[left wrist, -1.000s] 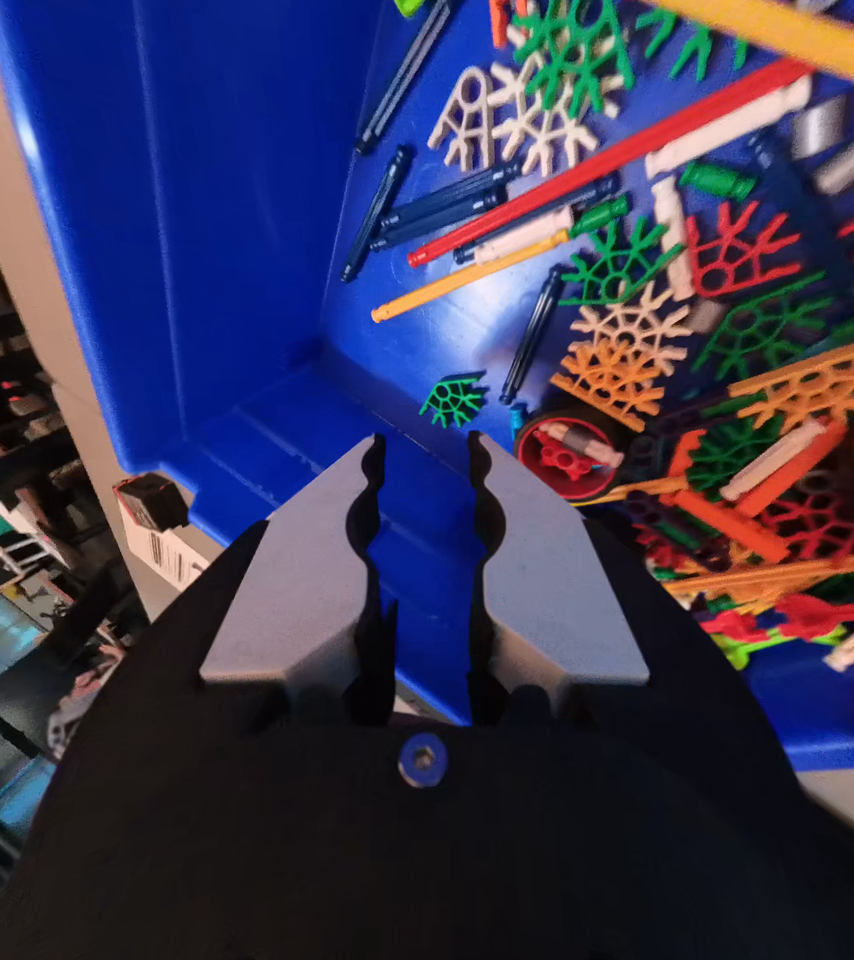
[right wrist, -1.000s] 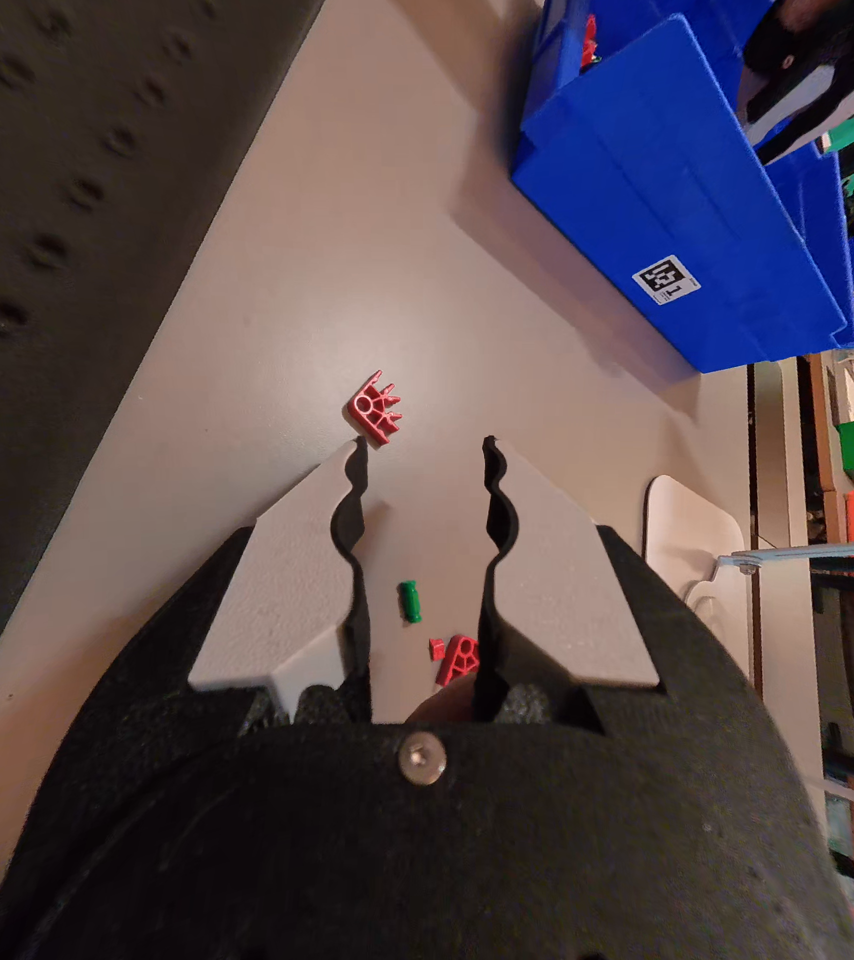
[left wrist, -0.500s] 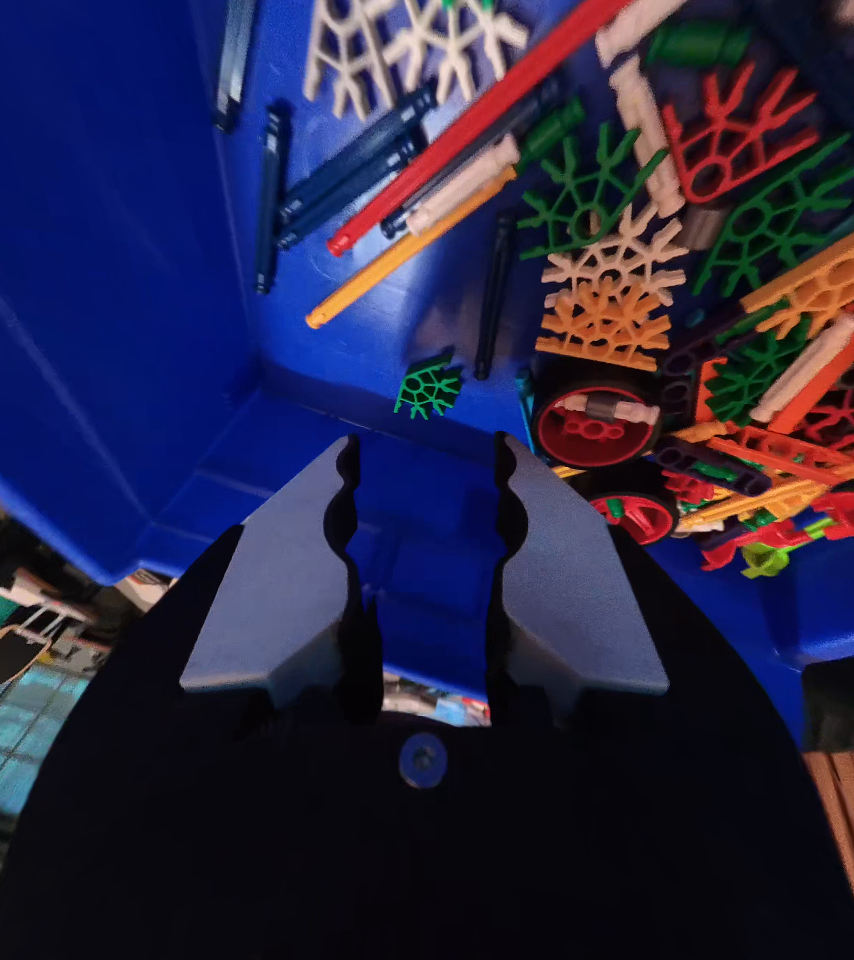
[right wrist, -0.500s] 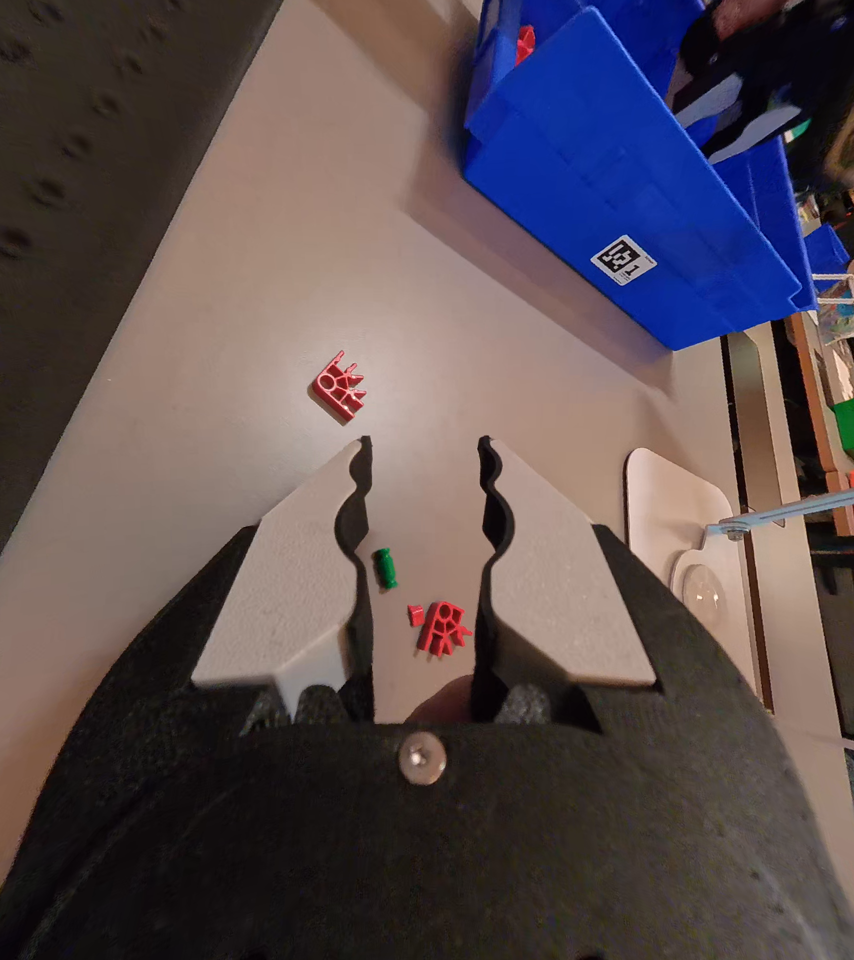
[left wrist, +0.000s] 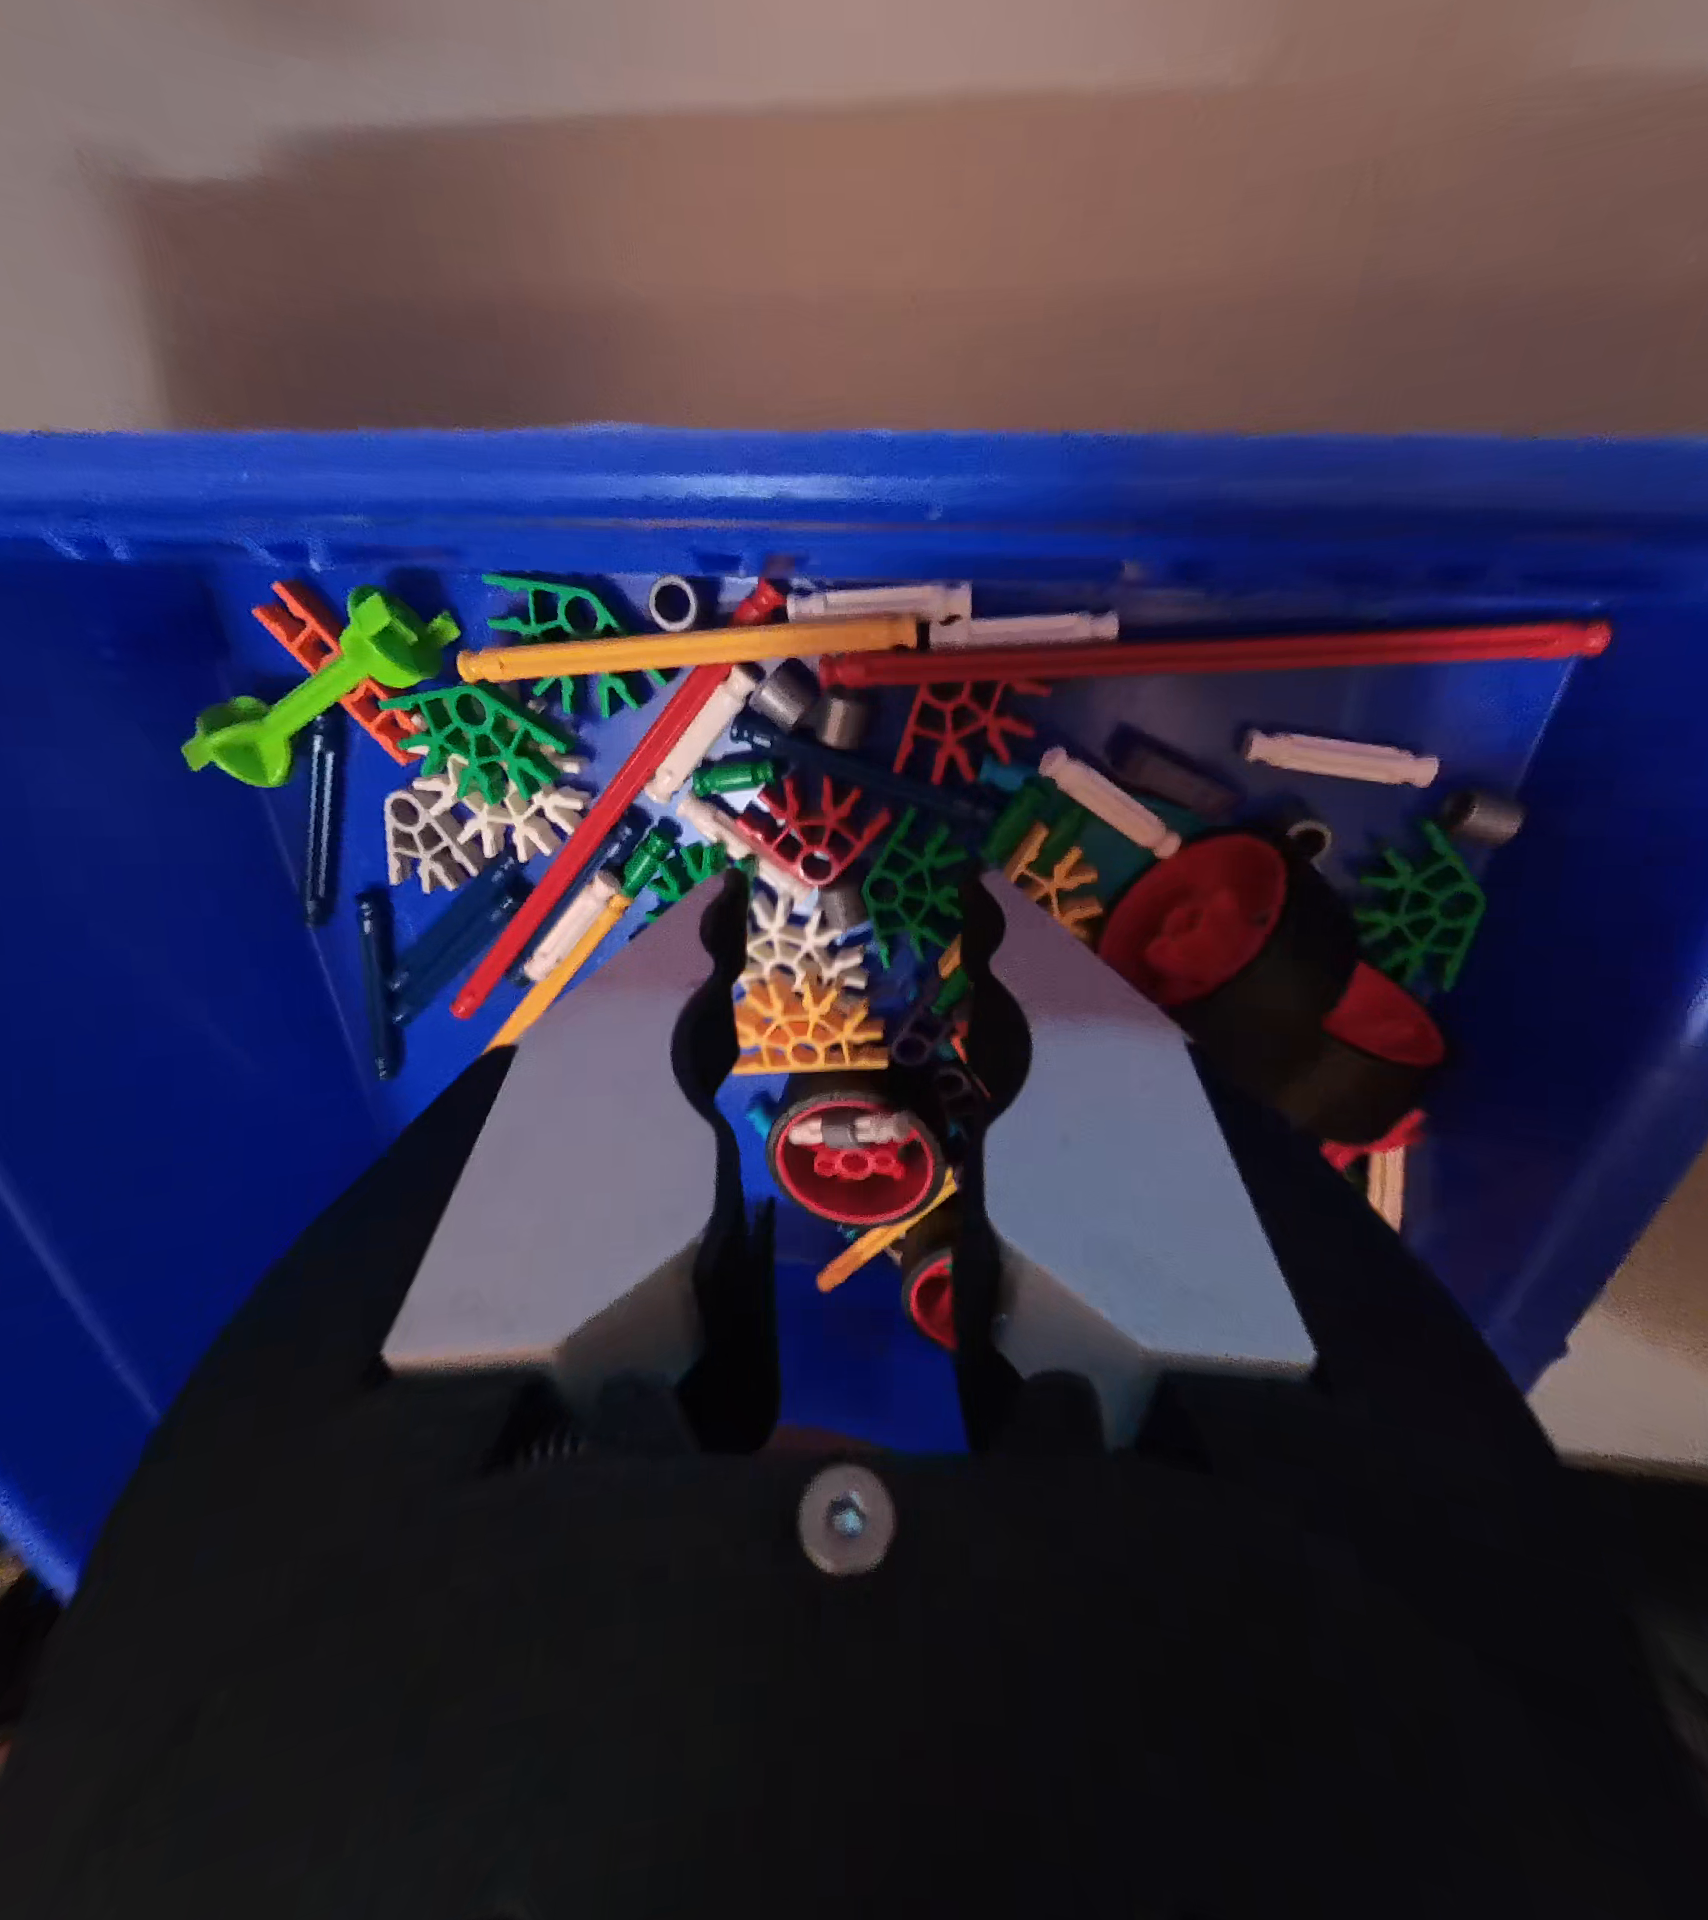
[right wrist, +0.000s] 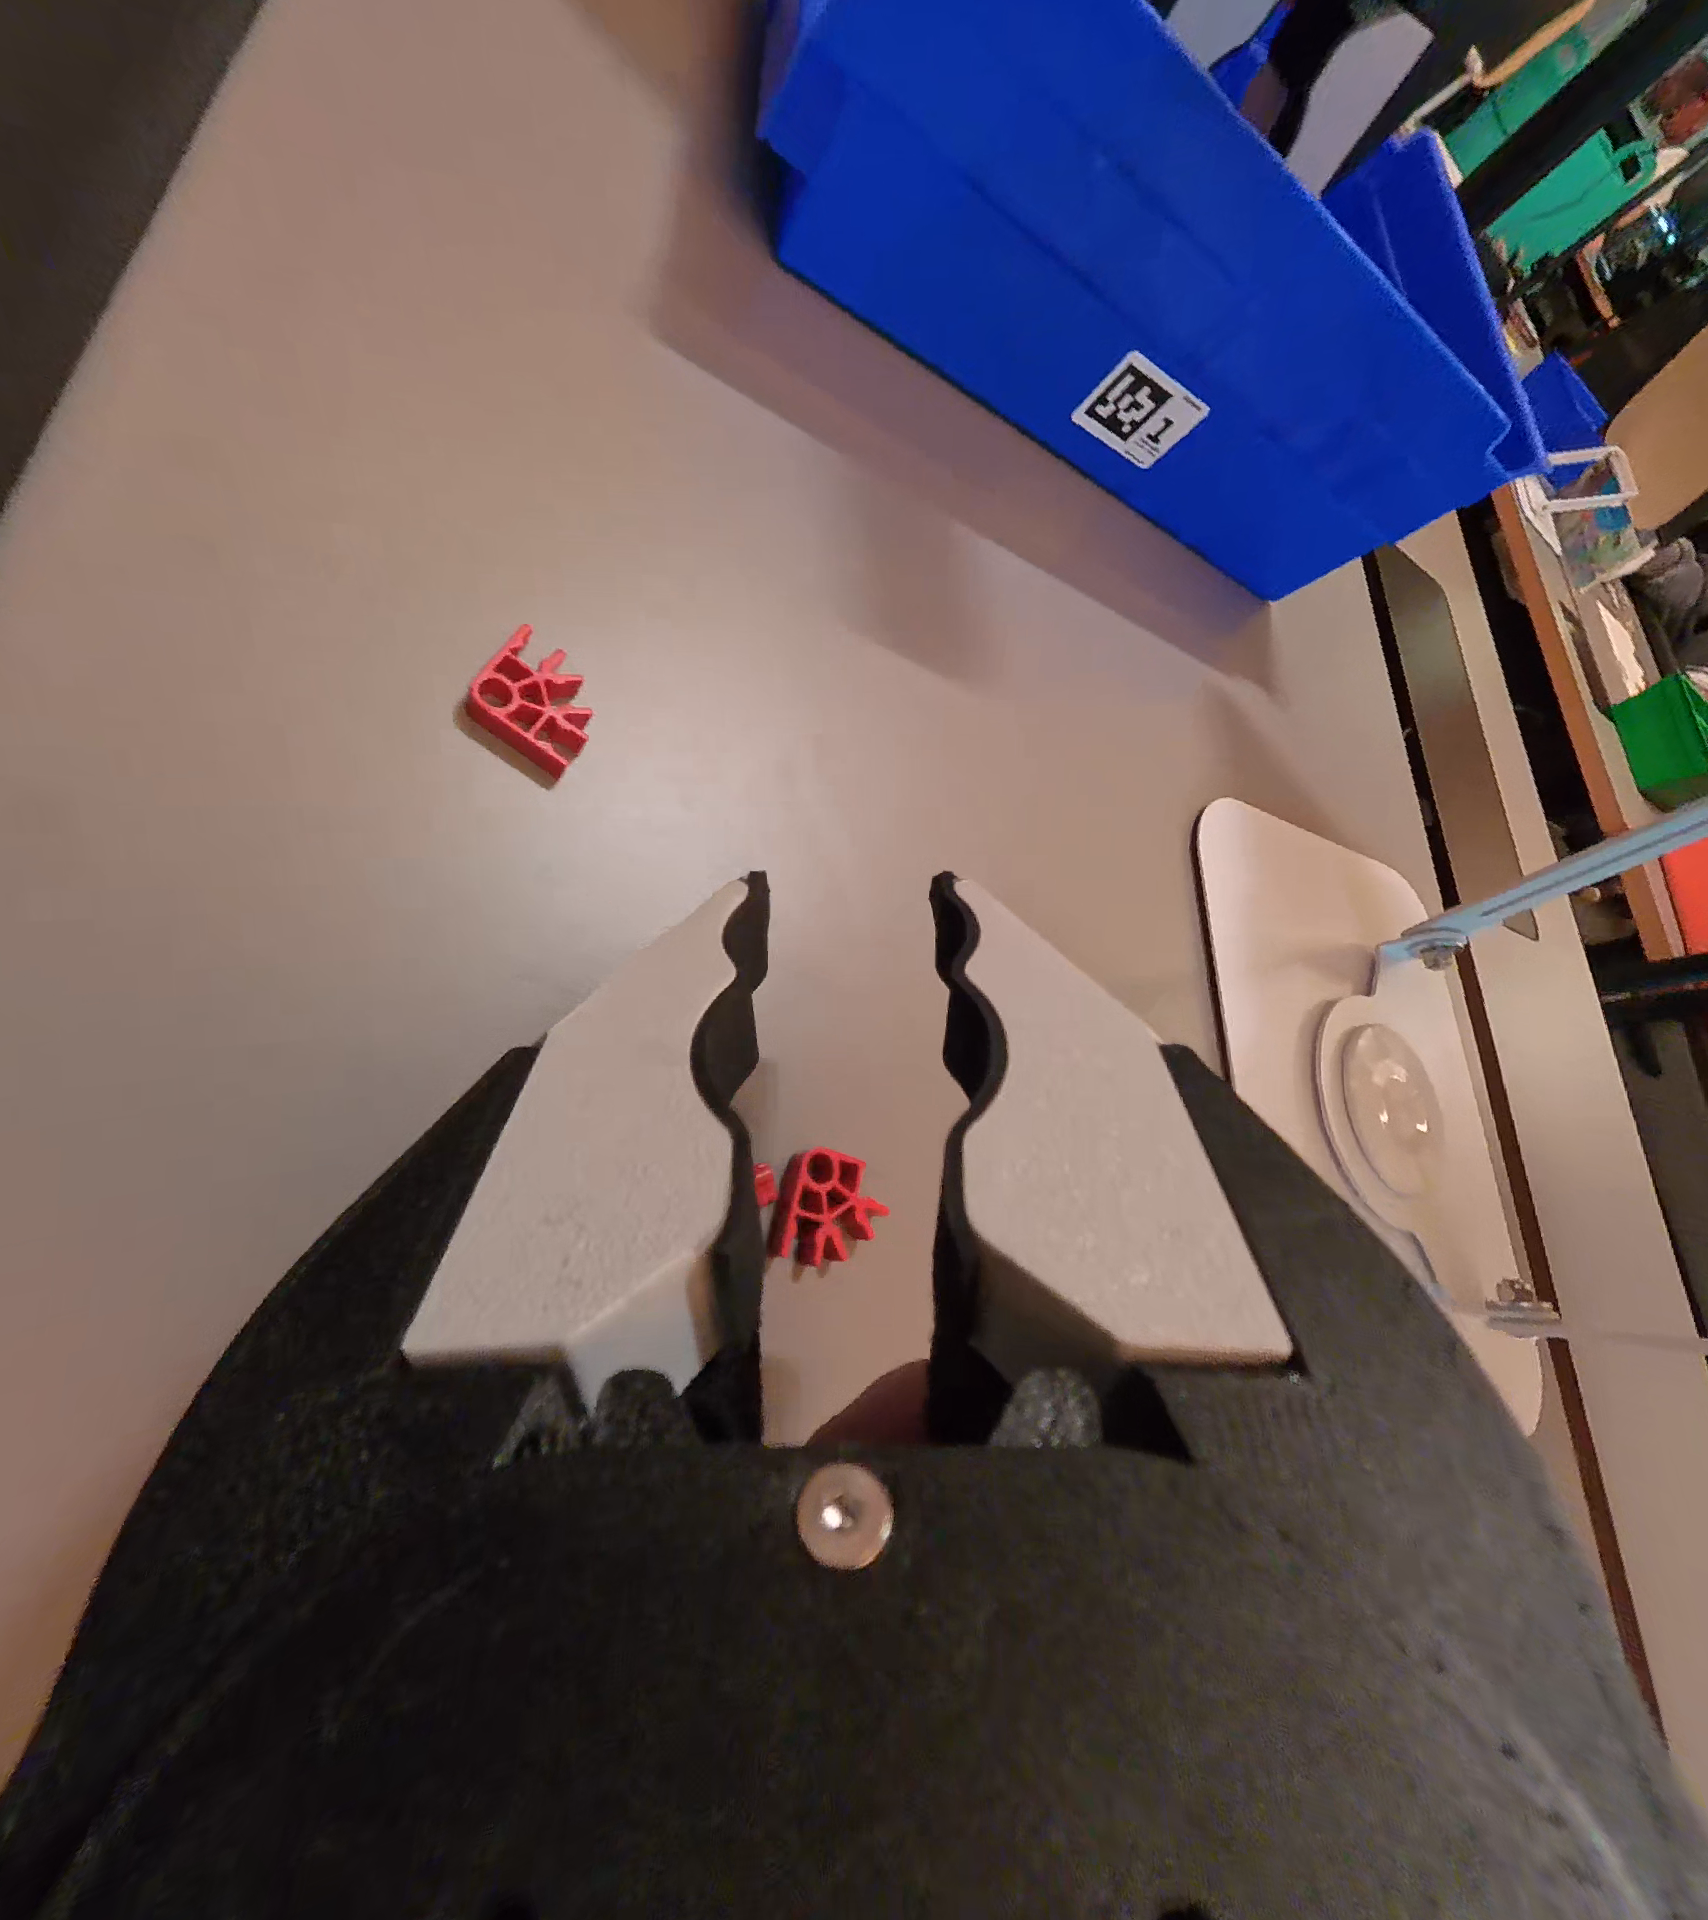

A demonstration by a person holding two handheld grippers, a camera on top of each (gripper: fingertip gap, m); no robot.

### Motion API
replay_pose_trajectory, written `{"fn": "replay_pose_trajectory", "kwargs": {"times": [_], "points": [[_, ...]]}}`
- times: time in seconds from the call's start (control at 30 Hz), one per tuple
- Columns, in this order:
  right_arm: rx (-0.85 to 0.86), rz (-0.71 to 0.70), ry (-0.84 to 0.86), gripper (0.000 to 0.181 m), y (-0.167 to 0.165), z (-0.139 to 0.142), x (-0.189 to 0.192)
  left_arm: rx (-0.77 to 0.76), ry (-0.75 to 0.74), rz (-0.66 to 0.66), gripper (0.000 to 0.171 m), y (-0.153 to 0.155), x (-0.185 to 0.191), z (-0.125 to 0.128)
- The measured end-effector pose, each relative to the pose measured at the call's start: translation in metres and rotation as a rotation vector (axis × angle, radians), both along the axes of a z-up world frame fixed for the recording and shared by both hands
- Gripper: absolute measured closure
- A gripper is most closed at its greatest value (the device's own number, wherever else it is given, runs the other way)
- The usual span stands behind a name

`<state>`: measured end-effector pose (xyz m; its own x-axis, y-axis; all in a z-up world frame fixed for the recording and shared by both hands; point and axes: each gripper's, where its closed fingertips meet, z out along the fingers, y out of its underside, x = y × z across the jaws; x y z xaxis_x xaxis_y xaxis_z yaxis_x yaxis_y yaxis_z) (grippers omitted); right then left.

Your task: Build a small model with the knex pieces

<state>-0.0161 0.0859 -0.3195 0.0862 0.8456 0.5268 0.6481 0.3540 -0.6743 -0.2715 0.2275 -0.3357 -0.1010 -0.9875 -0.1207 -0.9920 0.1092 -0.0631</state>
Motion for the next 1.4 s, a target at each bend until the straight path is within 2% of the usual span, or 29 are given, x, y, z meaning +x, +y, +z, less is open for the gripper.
{"fn": "replay_pose_trajectory", "kwargs": {"times": [0.13,0.23,0.37,0.63,0.83,1.03,1.13,1.3,1.33,1.4], "points": [[-0.002,-0.03,-0.012,0.152,0.008,-0.005,0.003,-0.021,-0.037,-0.009,0.145,0.003,-0.001,-0.013],[-0.004,-0.041,-0.017,0.153,0.012,-0.007,0.005,-0.004,-0.102,-0.016,0.142,0.01,0.008,-0.012],[-0.009,-0.052,-0.023,0.153,0.015,-0.01,0.007,-0.006,-0.081,-0.048,0.141,0.014,0.007,-0.019],[0.0,-0.054,-0.021,0.154,0.015,-0.008,0.01,-0.081,-0.111,0.014,0.141,0.013,0.007,-0.02],[0.013,-0.053,-0.016,0.155,0.015,-0.003,0.01,0.004,-0.147,0.005,0.148,0.02,0.003,-0.01],[0.017,-0.055,-0.018,0.154,0.015,-0.002,0.01,0.077,-0.25,0.014,0.148,0.022,0.004,0.033],[0.024,-0.056,-0.02,0.154,0.015,-0.001,0.01,0.128,-0.301,-0.006,0.148,0.015,0.01,0.065],[0.017,-0.054,-0.015,0.155,0.015,-0.001,0.009,0.21,-0.436,-0.142,0.148,-0.029,0.062,0.138],[0.016,-0.054,-0.017,0.154,0.015,-0.001,0.009,0.241,-0.429,-0.185,0.147,-0.038,0.076,0.145],[0.014,-0.053,-0.019,0.154,0.014,-0.002,0.009,0.238,-0.4,-0.279,0.148,-0.065,0.106,0.144]]}}
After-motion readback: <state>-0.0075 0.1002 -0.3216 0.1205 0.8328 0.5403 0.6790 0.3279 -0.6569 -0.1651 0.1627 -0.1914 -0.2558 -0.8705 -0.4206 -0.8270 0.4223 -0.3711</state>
